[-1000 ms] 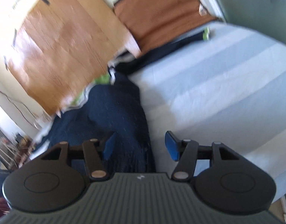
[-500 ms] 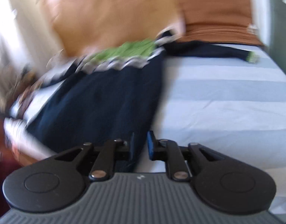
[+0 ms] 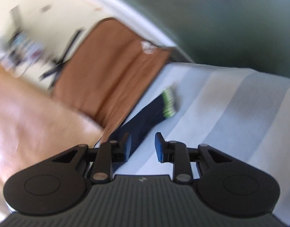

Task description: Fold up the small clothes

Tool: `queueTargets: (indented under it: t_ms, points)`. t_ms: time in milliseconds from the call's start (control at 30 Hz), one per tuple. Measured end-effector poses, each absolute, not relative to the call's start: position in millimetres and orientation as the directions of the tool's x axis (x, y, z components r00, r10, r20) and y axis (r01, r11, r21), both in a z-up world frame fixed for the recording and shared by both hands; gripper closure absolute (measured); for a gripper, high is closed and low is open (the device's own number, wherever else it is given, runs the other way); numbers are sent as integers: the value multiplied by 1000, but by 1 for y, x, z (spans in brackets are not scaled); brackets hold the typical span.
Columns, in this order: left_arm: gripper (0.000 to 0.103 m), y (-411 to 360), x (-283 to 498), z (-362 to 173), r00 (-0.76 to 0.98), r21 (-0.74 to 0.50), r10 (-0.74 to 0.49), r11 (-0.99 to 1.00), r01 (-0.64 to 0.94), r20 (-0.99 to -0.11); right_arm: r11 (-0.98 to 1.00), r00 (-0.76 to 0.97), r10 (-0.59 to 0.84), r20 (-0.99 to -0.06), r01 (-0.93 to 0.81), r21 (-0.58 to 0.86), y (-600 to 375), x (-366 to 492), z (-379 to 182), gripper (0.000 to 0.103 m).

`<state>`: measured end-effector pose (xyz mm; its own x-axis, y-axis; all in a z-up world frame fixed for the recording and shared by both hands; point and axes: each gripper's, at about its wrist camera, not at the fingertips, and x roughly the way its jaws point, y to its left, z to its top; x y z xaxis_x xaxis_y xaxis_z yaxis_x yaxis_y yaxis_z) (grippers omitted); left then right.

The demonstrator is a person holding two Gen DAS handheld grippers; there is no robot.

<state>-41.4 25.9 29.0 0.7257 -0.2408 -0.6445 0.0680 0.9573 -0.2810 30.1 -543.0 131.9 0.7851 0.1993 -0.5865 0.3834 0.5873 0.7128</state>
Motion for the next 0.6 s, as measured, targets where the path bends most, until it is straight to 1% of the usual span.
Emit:
queueTargets:
  t_ms: [67,167,200,267,333,367,400,433,467,600]
  points:
    - [64,13,-30,17,712,-269,-236,961,68,-662,535,769,212,-603,426,730,-550,42,121,72]
    - [64,1,-24,6,709,-252,-231,965,77,-666,504,745,222,-629,464,728,-544,66,108,69]
    - [64,-3,-23,1,711,-239,-222,968,78,-667,503,739,216,-638,476,722,-540,73,104,70]
    - [64,-7,-19,-7,714,-215,-206,973,79,-669,500,753,193,-629,476,724,-535,82,101,70]
    - [62,-12,-19,-9,734,-174,-185,980,92,-654,526,757,154,-635,482,701,-530,89,102,77]
    - [62,-15,-18,-9,739,-153,-173,984,96,-651,549,746,121,-654,499,670,-526,90,104,93]
    - [61,-17,-19,-10,744,-137,-166,985,100,-647,564,741,99,-664,508,651,-528,89,105,93]
    - [60,-19,-19,-11,749,-125,-161,987,105,-642,566,751,89,-654,502,654,-532,84,105,93]
    - [59,-21,-21,-12,755,-113,-157,988,109,-637,571,764,56,-643,504,648,-535,81,109,93]
    - [54,-27,-24,-14,769,-79,-146,989,124,-622,640,805,-211,-554,542,544,-558,54,141,94]
